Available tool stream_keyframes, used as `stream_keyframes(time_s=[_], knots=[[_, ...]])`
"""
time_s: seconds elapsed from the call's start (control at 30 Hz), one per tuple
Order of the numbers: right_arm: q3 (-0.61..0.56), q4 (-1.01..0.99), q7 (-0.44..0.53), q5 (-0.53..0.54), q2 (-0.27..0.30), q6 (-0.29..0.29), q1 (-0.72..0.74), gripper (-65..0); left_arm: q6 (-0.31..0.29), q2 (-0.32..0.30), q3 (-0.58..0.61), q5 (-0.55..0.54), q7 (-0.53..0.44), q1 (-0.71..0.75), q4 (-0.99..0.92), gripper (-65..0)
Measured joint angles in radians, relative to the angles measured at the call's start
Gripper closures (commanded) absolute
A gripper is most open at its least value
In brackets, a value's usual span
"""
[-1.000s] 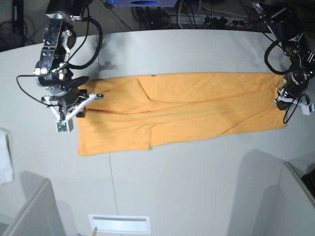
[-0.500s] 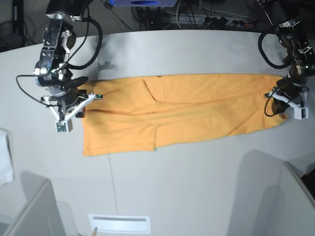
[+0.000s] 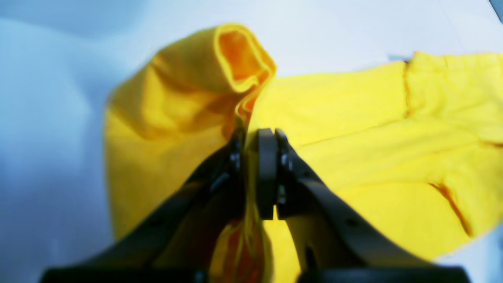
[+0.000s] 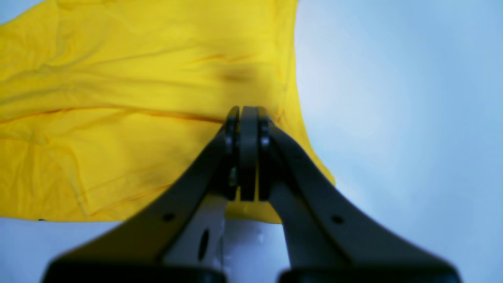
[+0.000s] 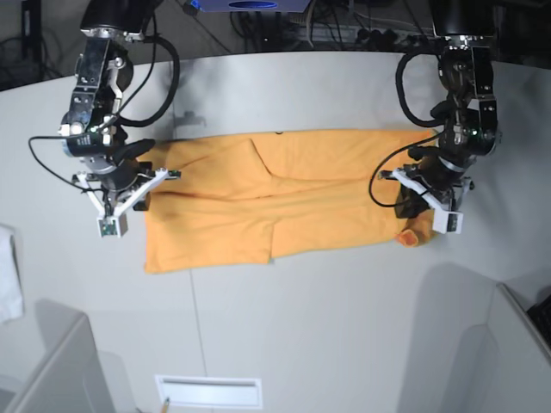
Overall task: Fold the T-shirt properly
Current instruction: 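Grasp the folded strip's end with the left gripper and fold it inward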
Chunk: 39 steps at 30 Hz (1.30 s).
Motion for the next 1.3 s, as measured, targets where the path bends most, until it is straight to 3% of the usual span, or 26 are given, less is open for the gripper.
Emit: stream_keyframes(time_s=[0.1,0.4,0.5,1.3], knots=[[0.0,0.0,0.0,0.0,0.001,0.0,0.005,0.0,0.031,0.005,0.082,-0.004,0.029,-0.053,0.0,0.0],[0.0,0.0,0.0,0.0,0.0,0.0,-0.003,0.0,0.031,0.064,0.224,-0.002,0.029,-0.108,-0.059,0.0],[0.0,0.0,0.0,-0.001,0.0,0.0,0.0,0.0,0.064,0.077,0.272,0.002,0.032,-0.121,-0.09,0.0],[0.001,0.0,0.0,-0.001,0.001,-0.003,-0.001,0.0,0.064,0.13,0.372,0.001,0.029,-0.177,-0.186,0.0]])
